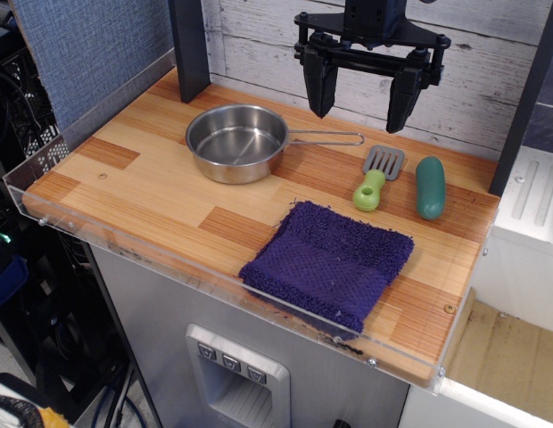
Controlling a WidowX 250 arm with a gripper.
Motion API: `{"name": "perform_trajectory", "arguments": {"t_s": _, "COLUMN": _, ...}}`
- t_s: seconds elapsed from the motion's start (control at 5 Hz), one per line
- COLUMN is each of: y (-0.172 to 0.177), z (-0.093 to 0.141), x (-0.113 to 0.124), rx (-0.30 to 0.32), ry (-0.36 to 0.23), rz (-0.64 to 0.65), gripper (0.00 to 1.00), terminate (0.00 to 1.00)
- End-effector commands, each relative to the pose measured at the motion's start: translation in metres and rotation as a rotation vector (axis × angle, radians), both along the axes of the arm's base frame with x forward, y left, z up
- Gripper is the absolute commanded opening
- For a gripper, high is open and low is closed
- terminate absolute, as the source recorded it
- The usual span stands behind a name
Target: Slide the cloth to the bottom of the pot.
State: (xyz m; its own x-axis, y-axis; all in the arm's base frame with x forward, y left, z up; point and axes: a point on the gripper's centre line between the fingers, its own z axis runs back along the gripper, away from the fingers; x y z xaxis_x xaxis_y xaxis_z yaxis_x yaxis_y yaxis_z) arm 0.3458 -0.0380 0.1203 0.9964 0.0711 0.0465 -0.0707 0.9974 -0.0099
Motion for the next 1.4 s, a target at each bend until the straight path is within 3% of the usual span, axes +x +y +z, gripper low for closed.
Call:
{"name": "perform_trajectory", "arguments": {"t_s": 0.0, "y": 0.000, "z": 0.000, "x": 0.000, "rx": 0.000, "ry": 0.000, "rz": 0.000, "gripper": 1.00, "terminate": 0.00}}
{"name": "perform_trajectory", "arguments": {"t_s": 0.6, "y": -0.011, "z": -0.040, "x": -0.038, "rx": -0.028, "ry": 0.056, "rz": -0.079, "gripper": 1.00, "terminate": 0.00}}
{"name": "perform_trajectory", "arguments": {"t_s": 1.2, "y": -0.014, "z": -0.069, "x": -0.041, "rx": 0.061, "ry": 0.036, "rz": -0.082, "gripper": 1.00, "terminate": 0.00}}
